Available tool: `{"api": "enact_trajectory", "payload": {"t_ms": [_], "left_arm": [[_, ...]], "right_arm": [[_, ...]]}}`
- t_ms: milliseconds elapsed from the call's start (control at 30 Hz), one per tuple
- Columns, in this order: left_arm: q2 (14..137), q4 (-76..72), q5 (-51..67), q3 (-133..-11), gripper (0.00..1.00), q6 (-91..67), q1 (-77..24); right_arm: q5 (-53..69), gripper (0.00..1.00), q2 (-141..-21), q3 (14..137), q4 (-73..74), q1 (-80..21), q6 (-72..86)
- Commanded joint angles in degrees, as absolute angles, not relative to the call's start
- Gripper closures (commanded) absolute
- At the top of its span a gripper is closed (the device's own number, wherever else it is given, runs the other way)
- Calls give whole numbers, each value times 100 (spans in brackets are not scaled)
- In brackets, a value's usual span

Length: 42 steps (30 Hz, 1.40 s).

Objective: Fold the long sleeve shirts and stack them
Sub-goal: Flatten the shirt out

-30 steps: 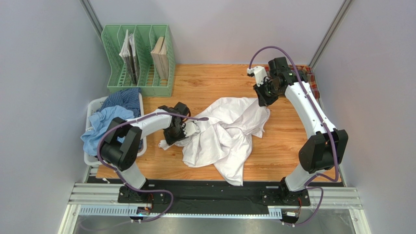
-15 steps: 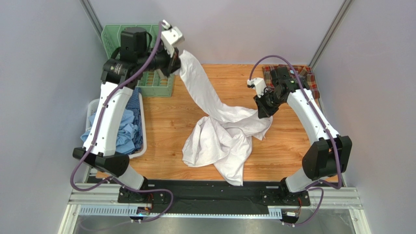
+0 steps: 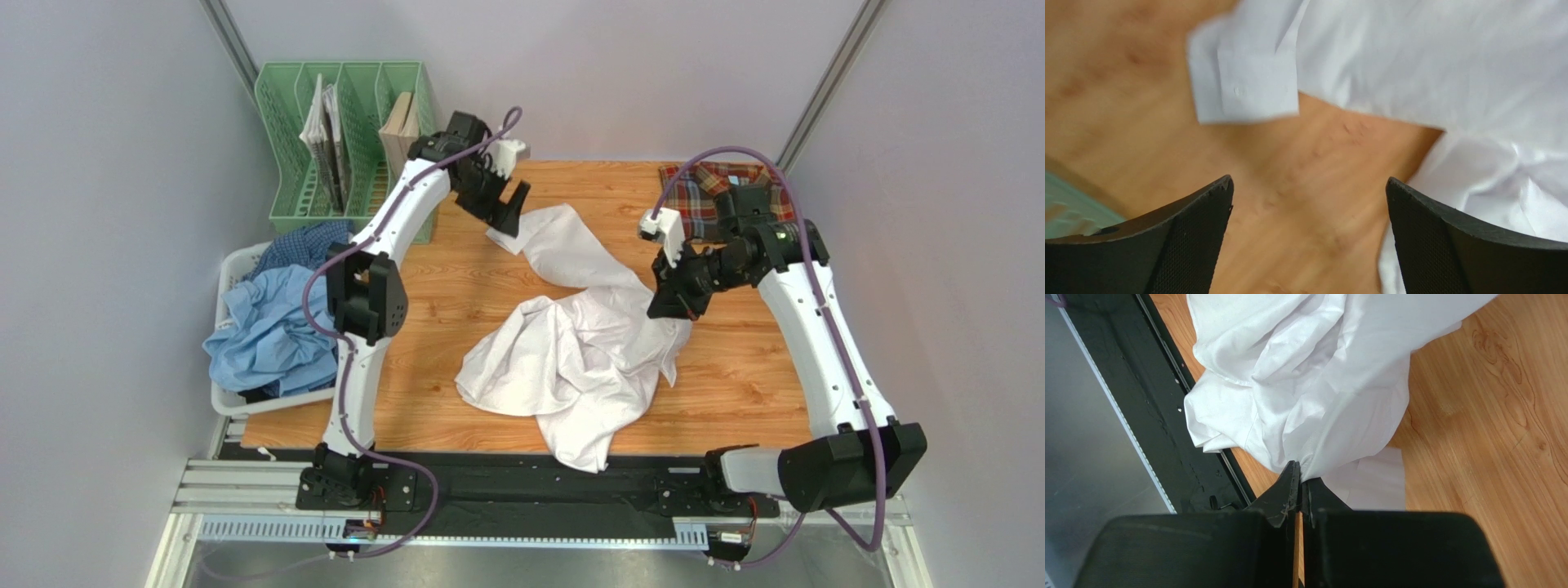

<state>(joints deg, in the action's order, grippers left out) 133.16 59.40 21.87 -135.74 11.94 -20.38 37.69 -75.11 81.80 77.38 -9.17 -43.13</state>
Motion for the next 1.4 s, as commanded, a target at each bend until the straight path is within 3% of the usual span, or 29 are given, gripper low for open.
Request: {"api": "enact_trajectory", "payload": {"t_ms": [0,100,267,567,667,700,800,1000,1100,1233,1367], "left_arm": [[10148,5636,3356,-10695,1,1818,-1775],[8984,5651,3208,-8898,1,2188,-2046],[8727,5381,2822,-7298,1,2083,-2600],[9596,4615,1662,-6776,3,1749,-3437],[9756,4649,1135,-7013,39,1722,-3376],[9686,4676,1055,-7048,67,1749,-3314],[9072,4851,1019,-7276,100,1933,-2719],[8026,5748,1696,-8157,100,3142,-1951],[7253,5836,1838,-7482,100,4082,-2012],[6269,5854,1504,-5482,100,5471,-2250],[5924,5809,1318,-4729,60,5389,-2312]], "right_arm": [[4648,100,-7654,8559,7884,-423,-4070],[5106,100,-7971,8779,7770,226,-3789],[5449,100,-8384,9105,7822,721,-3604],[5396,100,-8394,9167,7778,729,-3428],[5318,100,-8367,9281,7787,791,-3419],[5274,100,-8367,9333,7787,826,-3436],[5151,100,-8420,9685,7735,1072,-3393],[5203,100,-8938,10546,8120,1318,-3479],[4870,100,-8895,10145,8490,1388,-4269],[4020,100,-8579,8277,8438,1477,-5272],[3700,100,-8569,7307,8069,1477,-5502]]}}
